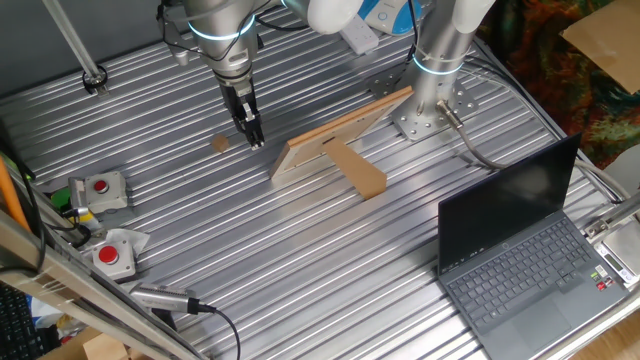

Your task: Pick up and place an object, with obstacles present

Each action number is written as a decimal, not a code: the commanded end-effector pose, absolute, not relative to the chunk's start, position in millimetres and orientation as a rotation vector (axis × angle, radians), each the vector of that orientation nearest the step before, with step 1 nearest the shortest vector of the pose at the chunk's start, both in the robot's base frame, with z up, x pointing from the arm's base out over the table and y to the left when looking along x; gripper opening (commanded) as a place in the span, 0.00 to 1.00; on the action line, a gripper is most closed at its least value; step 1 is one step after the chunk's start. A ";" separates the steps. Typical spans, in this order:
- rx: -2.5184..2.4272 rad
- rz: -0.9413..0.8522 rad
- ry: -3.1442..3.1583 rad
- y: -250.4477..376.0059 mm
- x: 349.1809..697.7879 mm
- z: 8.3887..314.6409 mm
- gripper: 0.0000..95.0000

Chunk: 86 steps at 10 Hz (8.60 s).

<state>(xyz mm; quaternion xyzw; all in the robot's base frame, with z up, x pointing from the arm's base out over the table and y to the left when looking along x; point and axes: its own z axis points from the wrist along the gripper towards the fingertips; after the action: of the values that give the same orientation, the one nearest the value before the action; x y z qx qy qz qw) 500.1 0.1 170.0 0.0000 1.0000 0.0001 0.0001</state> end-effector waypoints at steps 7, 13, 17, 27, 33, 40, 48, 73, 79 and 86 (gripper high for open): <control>0.050 -0.092 3.102 0.0 500.0 170.0 0.00; 0.067 -0.051 3.103 -0.1 500.0 169.7 0.00; 0.089 -0.027 3.100 -1.9 500.5 162.1 0.00; -0.008 -0.016 3.101 -40.6 510.7 132.4 0.00; -0.093 0.033 3.133 -75.9 530.4 112.8 0.00; -0.202 0.020 3.151 -83.1 545.5 96.3 0.40; -0.214 0.014 3.147 -95.0 555.7 79.4 0.40; -0.031 -0.073 3.147 -94.9 555.9 79.4 0.40; -0.094 -0.129 3.147 -94.9 555.9 79.4 0.60; 0.128 -0.073 3.131 -94.9 555.9 79.4 0.00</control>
<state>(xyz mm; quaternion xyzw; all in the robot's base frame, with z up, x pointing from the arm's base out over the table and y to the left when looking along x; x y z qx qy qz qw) 554.2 -95.1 79.6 0.0337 0.9990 -0.0282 0.0033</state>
